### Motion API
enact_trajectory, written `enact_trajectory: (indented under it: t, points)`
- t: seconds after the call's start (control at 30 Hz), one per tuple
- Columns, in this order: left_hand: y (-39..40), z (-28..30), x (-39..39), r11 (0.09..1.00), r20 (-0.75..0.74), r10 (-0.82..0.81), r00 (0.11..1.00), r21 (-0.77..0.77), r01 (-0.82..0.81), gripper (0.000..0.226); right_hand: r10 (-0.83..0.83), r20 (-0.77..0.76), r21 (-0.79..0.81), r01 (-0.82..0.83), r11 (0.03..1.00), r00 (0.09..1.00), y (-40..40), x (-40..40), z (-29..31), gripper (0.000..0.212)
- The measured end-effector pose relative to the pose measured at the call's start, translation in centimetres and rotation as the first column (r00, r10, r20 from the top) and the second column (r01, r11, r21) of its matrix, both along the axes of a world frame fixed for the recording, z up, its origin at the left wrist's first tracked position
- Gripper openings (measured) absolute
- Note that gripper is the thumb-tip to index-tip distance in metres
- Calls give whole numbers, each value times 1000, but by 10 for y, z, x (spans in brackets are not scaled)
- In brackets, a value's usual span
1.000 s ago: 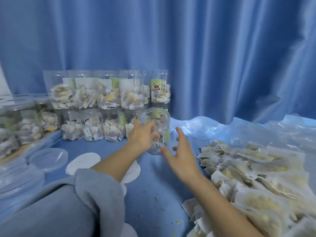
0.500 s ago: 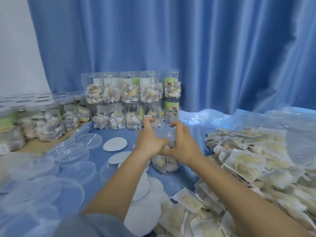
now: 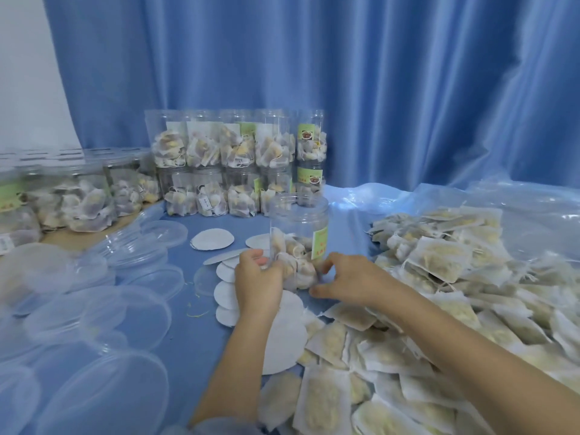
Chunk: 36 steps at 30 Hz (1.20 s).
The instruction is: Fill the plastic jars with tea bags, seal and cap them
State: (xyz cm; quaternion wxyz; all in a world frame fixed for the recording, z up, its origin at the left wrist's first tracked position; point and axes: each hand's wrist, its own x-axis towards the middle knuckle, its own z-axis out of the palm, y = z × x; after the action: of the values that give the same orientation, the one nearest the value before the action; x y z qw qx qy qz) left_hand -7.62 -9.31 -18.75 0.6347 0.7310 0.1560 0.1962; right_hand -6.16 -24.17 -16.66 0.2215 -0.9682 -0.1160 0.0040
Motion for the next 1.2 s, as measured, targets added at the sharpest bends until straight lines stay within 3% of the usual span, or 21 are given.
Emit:
enact_trajectory:
  t: [0.07,0.2,0.33,0.47,0.6,0.73,0.87,1.03,1.2]
  points:
    - [5,-2,-4,1000,41,17,999,24,-18,26,45,-37,-186,-51,981,998,-2,-9,7,37]
    - [10,-9,-8,997,97,38,995,64,-44,14,91,-72,-297,-109,949,993,-9,-15,15,33]
    - [16,-8,-6,994,94,106,990,-7,-106,18,100,-49,-214,-108,971,994,-5,-10,12,27]
    - [22,-9,-5,982,49,180,982,-71,-177,20,60,-58,-322,-76,944,996,-3,-10,10,39]
    - [24,-8,-6,973,28,205,978,-114,-201,25,111,-88,-213,-127,969,990,-5,-7,1,13]
    - [27,-9,-8,965,31,213,976,-161,-206,25,177,-22,17,-176,984,984,-11,-2,-4,10]
    - [32,-10,-6,954,24,248,968,-177,-240,19,103,-148,-163,-127,978,984,-19,1,-4,31]
    - [33,-11,-5,950,20,273,962,-166,-266,21,150,-157,-159,-175,972,976,-16,-2,-12,25]
    - [34,-14,-3,944,19,284,959,-180,-276,21,61,-176,-328,-117,937,982,-15,-8,-3,55]
